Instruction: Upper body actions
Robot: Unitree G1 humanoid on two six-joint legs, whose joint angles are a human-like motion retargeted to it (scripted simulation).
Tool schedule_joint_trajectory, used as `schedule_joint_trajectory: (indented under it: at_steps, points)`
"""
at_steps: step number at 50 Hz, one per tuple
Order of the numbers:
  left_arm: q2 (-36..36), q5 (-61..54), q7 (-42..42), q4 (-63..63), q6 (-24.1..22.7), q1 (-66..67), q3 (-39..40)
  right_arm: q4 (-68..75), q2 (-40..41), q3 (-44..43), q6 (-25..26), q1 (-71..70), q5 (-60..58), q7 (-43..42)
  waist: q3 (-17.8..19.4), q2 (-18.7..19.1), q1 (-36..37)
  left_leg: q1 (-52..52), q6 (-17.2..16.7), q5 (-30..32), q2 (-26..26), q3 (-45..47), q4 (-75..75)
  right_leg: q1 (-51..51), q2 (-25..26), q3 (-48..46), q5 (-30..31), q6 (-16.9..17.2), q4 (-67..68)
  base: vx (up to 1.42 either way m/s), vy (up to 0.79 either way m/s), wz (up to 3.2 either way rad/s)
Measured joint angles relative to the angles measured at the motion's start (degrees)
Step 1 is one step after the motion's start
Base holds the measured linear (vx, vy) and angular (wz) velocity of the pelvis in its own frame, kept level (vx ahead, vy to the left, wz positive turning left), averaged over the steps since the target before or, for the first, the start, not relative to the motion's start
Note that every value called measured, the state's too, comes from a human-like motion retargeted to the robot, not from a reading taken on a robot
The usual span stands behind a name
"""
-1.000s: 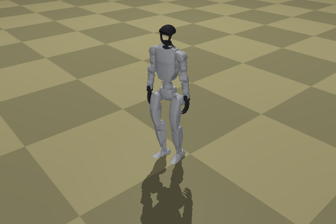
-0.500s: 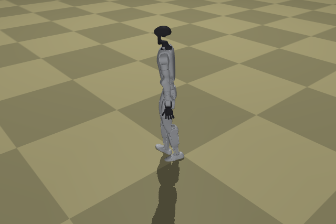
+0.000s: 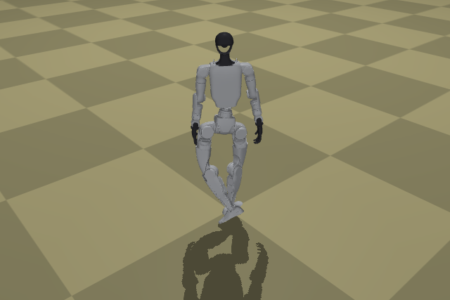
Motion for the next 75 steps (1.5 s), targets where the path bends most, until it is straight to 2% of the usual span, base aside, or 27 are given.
schedule_joint_trajectory:
  at_steps: [2,5,7,11,13,17,18,19,20,22,25,28,32,36,40,46,50,53,55,58,61,62,63,65,68,70,75]
  points:
    - [-0.25,-1.73,-0.77,-1.12,-0.80,0.10,-0.44,0.00,0.47,-0.05,0.51,0.91,-0.69,0.22,0.46,-1.85,2.79,-3.17,0.30,0.04,2.07,-7.16,9.22,-0.45,-1.10,4.81,-0.41,-0.41,1.34,0.20,-0.19,-2.52]
    - [-1.34,-3.54,-2.37,-1.64,-1.09,-0.62,0.09,0.00,0.72,0.28,0.68,0.36,-3.10,0.73,2.39,-0.96,6.59,-13.75,-7.01,-1.04,-0.34,-27.87,17.63,-0.37,1.67,11.81,0.41,-1.51,0.85,0.06,-0.12,-2.60]
    - [-2.02,-4.30,-1.92,-0.78,-1.07,-1.64,0.81,-0.24,0.73,1.17,0.08,-0.81,-4.56,0.89,3.91,-0.19,6.95,-16.48,-7.37,-2.66,-1.24,-33.71,18.18,-0.29,2.60,16.08,1.00,-1.70,0.83,0.01,-0.08,-2.16]
    - [-3.06,-4.82,-1.67,0.44,-1.07,-2.40,1.25,-2.58,1.05,4.31,-0.59,-2.21,-6.72,1.68,5.95,1.05,6.72,-17.22,-4.55,-5.90,0.09,-36.18,8.85,0.10,4.45,24.00,2.06,-1.75,0.33,0.06,-0.01,-1.94]
    - [-3.49,-4.00,-1.69,0.60,-1.27,-2.21,1.23,-3.85,1.42,5.40,-0.70,-2.63,-8.11,1.98,6.12,2.23,6.80,-18.34,-4.73,-7.76,-1.20,-41.10,1.62,-0.08,6.27,28.06,2.42,-1.73,0.12,0.13,0.01,-2.05]
    - [-3.93,-2.06,-0.77,1.05,-1.79,-1.63,0.38,-5.89,2.39,6.53,-1.30,-2.15,-8.81,2.45,7.01,5.31,9.50,-19.09,-11.48,-7.11,-7.57,-68.10,-12.27,0.12,11.87,36.57,2.62,-2.32,1.00,0.21,0.00,-2.22]
    - [-3.92,-1.84,-0.59,1.17,-1.78,-1.61,-0.02,-6.26,2.58,6.54,-1.39,-1.89,-8.61,2.75,7.61,6.23,10.23,-17.84,-14.10,-4.52,-8.16,-73.76,-15.87,0.47,13.43,38.25,2.48,-2.48,1.53,0.29,0.01,-1.69]
    - [-4.03,-1.76,-0.53,1.32,-1.73,-1.41,-0.35,-6.45,2.71,6.49,-1.43,-1.50,-8.56,3.10,7.85,6.59,10.10,-17.06,-14.81,-3.74,-8.32,-75.24,-17.69,0.84,14.01,39.31,2.22,-2.38,2.04,0.35,0.04,-1.21]
    - [-4.18,-1.76,-0.55,1.47,-1.65,-1.12,-0.62,-6.54,2.80,6.41,-1.46,-1.06,-8.57,3.49,7.91,6.66,9.52,-16.52,-14.58,-3.88,-8.26,-74.63,-18.63,1.23,14.10,40.05,1.91,-2.15,2.55,0.37,0.05,-0.56]
    - [-4.46,-2.06,-1.19,1.99,-1.27,-0.72,0.05,-6.29,3.07,6.56,-1.02,-0.68,-9.13,4.15,7.15,6.94,6.47,-15.99,-12.81,-5.78,-6.12,-65.02,-17.52,1.18,14.33,40.05,1.35,-1.98,3.01,0.28,0.02,-0.22]
    - [-4.79,-3.56,-1.46,3.20,-0.83,-1.55,1.25,-6.29,3.82,5.80,-0.81,-0.66,-8.37,3.09,7.65,7.41,3.19,-13.53,-11.83,-4.78,-7.50,-69.24,-20.93,1.19,15.07,41.02,0.96,-1.53,3.29,0.04,0.01,-0.56]
    - [-4.92,-4.07,-1.62,2.97,-1.56,-1.00,1.79,-6.40,3.52,6.15,-1.98,-0.26,-7.59,3.50,7.80,6.69,5.51,-12.68,-11.33,-4.66,-6.61,-62.09,-22.27,0.08,15.50,47.11,1.16,-1.21,4.19,0.13,0.03,-1.63]
    - [-4.26,-3.65,-1.03,3.45,-1.90,0.76,0.68,-7.76,3.24,6.51,-1.60,-0.25,-10.32,3.20,7.27,7.20,3.87,-11.24,-10.10,-5.17,-5.86,-56.49,-24.31,-1.38,14.77,46.69,0.00,-1.52,3.94,0.05,-0.05,-1.20]
    - [-2.77,-1.63,-1.12,5.10,-1.04,1.58,-0.80,-10.31,3.11,8.65,-2.09,-2.15,-11.14,2.84,9.03,8.09,3.15,-9.41,-9.67,-6.92,-3.99,-49.08,-25.15,-1.90,13.12,41.33,-2.07,-2.95,2.91,-0.19,-0.08,-2.17]
    - [-2.19,0.58,-0.29,5.10,-0.39,3.50,-1.35,-13.61,3.42,10.34,-2.58,-3.30,-11.41,3.68,9.52,8.92,3.65,-7.51,-10.35,-9.20,-1.67,-39.09,-25.70,-2.42,10.43,30.41,-4.50,-3.45,2.31,-0.20,-0.11,-2.82]
    - [-2.07,1.15,-0.59,4.75,0.45,5.38,0.12,-15.67,3.69,11.25,-3.42,-2.95,-10.42,3.42,8.32,10.15,3.63,-3.96,-13.26,-11.46,1.48,-21.60,-26.78,-0.42,6.35,6.13,-7.17,-2.48,1.50,-0.21,-0.15,-2.59]
    - [-2.01,0.91,-0.32,4.38,1.02,5.58,0.78,-13.46,3.03,10.15,-2.81,-1.68,-9.60,2.40,6.47,11.25,3.90,-1.83,-15.55,-12.37,2.72,-11.61,-27.25,2.70,5.57,-10.80,-5.30,-1.31,0.01,-0.13,-0.23,-2.11]
    - [-1.77,0.54,-0.80,3.85,1.33,4.92,1.24,-9.83,2.48,8.14,-2.02,-1.28,-8.30,1.19,5.50,11.10,3.62,-0.26,-17.27,-12.75,2.25,-7.70,-27.40,3.08,5.99,-13.60,-0.11,0.61,-2.30,-0.13,-0.31,-1.72]
    - [-1.53,0.42,-1.28,3.20,1.53,4.56,1.62,-6.68,2.11,6.53,-1.56,-1.01,-6.79,0.21,4.51,10.70,3.61,0.78,-18.62,-12.77,1.86,-5.10,-27.25,1.52,5.76,-10.00,5.03,1.51,-2.72,-0.06,-0.30,-1.64]
    - [-1.48,0.06,-1.47,1.87,1.54,4.41,1.66,-2.67,1.44,4.10,-0.60,-0.10,-3.97,-0.43,3.43,10.49,3.44,2.54,-19.18,-10.92,2.80,-2.12,-25.97,0.18,6.72,-5.70,3.05,0.12,-2.52,-0.02,-0.37,-1.27]
    - [-2.09,-1.39,-1.46,0.61,1.23,3.73,1.35,-0.24,1.00,2.10,0.37,0.68,-1.24,-1.04,3.64,8.94,2.57,4.66,-17.03,-6.21,3.46,-0.60,-22.99,0.70,6.49,-2.29,2.98,0.15,-3.53,-0.03,-0.38,-0.93]
    - [-2.33,-1.91,-1.62,0.26,1.11,3.39,1.40,0.00,0.96,1.70,0.54,0.99,-0.57,-1.29,3.67,7.87,2.35,5.03,-14.89,-5.09,3.50,-0.75,-21.30,0.91,5.64,-0.89,3.19,0.32,-3.87,-0.05,-0.44,-0.99]
    - [-2.64,-2.43,-2.01,-0.21,0.91,2.95,1.57,0.00,0.95,1.32,0.66,1.49,0.08,-1.57,3.54,6.13,2.12,5.07,-10.95,-4.64,3.39,-1.82,-18.54,0.99,3.89,1.09,3.57,0.54,-4.14,0.01,-0.34,-1.14]
    - [-3.18,-2.97,-2.93,-1.45,0.43,2.66,1.36,0.00,0.90,1.08,0.52,2.25,0.21,-1.77,2.99,3.53,2.25,4.15,-6.86,-5.97,3.49,-4.91,-12.72,0.85,1.85,4.75,4.04,0.46,-4.69,0.08,-0.28,-1.28]
    - [-3.76,-3.12,-3.78,-3.03,-0.24,1.58,-0.10,-0.54,0.90,1.43,0.49,2.23,-2.18,-1.25,4.07,2.34,3.47,-3.69,-7.87,-9.49,3.63,-21.87,-0.97,1.36,2.10,9.93,4.88,-0.10,-5.83,0.06,-0.30,-1.38]
    - [-4.26,-2.90,-3.24,-3.35,-0.39,0.27,-0.89,-1.84,1.09,2.08,0.42,1.90,-3.76,-1.40,5.44,2.38,4.36,-7.21,-8.77,-10.41,1.43,-29.91,1.42,1.77,3.20,13.05,5.32,-0.61,-6.59,-0.02,-0.23,-1.34]
    - [-5.39,-3.07,-3.23,-4.11,-1.24,-1.12,-3.57,-5.29,1.58,4.48,-0.41,1.14,-6.86,-0.19,7.82,3.14,6.57,-9.90,-6.75,-13.58,-1.42,-32.32,-5.06,2.38,5.58,20.53,5.33,-1.23,-6.39,0.08,-0.15,-1.45]
